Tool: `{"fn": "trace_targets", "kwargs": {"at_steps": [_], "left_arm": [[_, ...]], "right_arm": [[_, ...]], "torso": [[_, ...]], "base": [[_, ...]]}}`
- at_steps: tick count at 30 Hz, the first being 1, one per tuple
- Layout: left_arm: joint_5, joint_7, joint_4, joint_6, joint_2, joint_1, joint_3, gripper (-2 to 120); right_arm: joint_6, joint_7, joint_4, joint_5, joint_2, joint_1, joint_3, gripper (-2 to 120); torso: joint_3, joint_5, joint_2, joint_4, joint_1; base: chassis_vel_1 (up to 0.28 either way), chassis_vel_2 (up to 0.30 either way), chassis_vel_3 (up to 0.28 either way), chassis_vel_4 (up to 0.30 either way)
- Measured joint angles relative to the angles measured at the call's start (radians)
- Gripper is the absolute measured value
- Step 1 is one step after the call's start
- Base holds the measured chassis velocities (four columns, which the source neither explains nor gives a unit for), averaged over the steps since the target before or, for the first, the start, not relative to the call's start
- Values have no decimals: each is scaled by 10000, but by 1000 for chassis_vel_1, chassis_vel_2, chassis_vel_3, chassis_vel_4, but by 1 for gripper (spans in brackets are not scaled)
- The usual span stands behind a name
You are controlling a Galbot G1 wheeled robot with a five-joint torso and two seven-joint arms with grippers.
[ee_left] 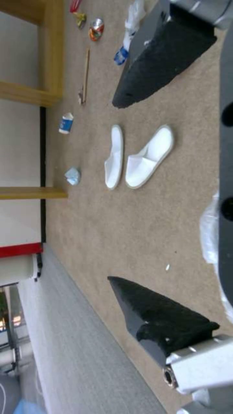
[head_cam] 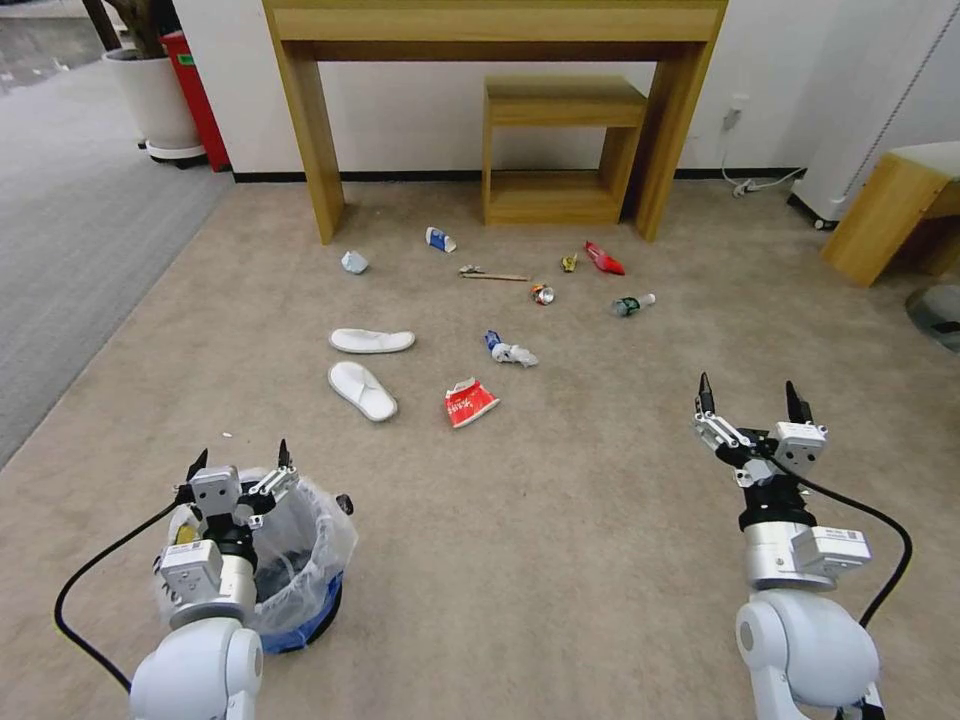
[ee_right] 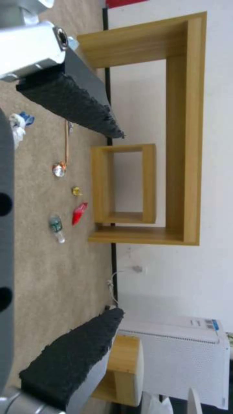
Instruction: Pick up the trash bin and place the garbage on the floor into it.
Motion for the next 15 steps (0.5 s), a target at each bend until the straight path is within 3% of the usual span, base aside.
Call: {"fn": "trace_targets", "kwargs": {"at_steps": [4, 15], "left_arm": [[-1, -2, 1, -7, 0, 2, 4, 100], [-5, -11, 14, -21, 0, 7, -11, 100]], "right_arm": [[281, 0, -61, -41, 56, -6, -128, 100], [609, -94, -142, -90, 29, -4, -146, 100]], "torso": [[1, 1, 0, 0, 0], [-1, 1, 0, 0, 0]], "base": [[-85, 93, 64, -103], [-5, 9, 6, -4]]}}
